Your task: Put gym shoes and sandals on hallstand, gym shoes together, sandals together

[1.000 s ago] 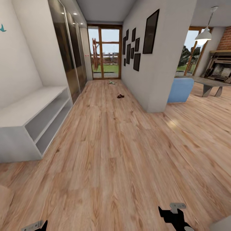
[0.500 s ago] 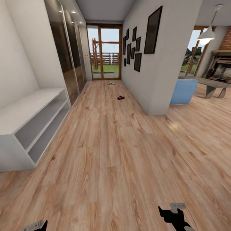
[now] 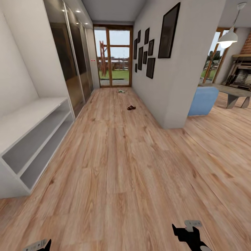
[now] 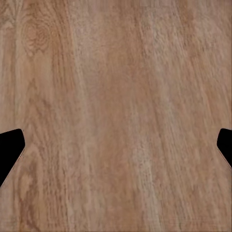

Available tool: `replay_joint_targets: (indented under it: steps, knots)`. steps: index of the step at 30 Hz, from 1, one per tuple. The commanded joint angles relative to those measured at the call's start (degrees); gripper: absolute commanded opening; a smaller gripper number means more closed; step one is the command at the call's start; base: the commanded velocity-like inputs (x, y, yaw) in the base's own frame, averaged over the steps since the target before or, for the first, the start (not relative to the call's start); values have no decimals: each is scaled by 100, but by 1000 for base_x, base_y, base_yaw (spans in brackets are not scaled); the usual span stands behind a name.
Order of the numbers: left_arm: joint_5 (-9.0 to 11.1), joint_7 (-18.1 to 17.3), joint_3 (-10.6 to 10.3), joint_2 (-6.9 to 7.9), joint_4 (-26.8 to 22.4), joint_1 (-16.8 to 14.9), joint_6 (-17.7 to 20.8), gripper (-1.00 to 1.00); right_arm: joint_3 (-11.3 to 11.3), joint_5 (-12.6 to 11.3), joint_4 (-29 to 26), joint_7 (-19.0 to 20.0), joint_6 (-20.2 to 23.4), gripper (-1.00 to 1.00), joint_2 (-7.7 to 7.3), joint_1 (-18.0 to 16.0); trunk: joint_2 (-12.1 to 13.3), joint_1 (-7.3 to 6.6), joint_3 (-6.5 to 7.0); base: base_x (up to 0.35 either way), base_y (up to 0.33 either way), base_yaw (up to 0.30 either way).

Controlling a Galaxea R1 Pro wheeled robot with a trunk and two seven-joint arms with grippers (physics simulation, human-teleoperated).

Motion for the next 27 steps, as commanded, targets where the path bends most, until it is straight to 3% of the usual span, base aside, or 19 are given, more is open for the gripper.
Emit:
replay_joint_targets:
  steps: [1,13,27]
  knots:
    - [62,-57,14,-1,6,-3,-4,100,27,-61,7,36,-19,100,-2,-4,-2,3,-5,338,0,0]
    - [52,-57,6,-3,6,-3,-4,100,27,-61,7,31,-19,100,-3,-4,-2,3,1,338,0,0]
    - [82,-51,14,-2,6,-3,-4,100,27,-61,7,33,-24,100,-7,-4,-2,3,110,336,70,0]
